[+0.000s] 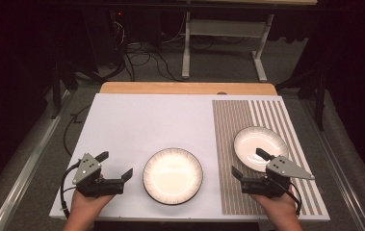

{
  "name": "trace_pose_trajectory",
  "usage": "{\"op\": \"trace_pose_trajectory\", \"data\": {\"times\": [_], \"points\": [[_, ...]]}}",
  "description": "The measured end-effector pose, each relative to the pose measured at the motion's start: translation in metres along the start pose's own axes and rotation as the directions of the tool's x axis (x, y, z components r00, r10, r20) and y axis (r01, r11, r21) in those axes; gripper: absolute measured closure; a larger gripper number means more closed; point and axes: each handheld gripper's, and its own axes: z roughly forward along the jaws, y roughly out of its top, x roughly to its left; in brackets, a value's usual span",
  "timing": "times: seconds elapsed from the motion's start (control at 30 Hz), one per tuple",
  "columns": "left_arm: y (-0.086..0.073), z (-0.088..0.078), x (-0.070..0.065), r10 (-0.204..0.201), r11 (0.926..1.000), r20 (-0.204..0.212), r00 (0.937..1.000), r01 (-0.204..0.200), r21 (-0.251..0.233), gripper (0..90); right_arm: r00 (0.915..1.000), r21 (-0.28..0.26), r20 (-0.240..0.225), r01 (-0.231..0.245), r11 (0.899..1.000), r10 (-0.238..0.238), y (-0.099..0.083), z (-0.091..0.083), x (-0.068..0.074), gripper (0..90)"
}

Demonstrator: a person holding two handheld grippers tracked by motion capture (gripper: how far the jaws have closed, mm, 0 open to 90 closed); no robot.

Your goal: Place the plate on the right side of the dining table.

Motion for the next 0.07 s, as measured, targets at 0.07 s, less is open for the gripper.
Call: {"op": "trace_pose_trajectory", "data": {"times": [0.07], "points": [[-0.0003,-0.0003,0.0005,-0.001,1.0,-0.001,1.0,0.001,0.002,0.0,1.0,0.001,0.002,-0.003,1.0,0.003,-0.0003,-0.0005,-0.0004,0.5]]}}
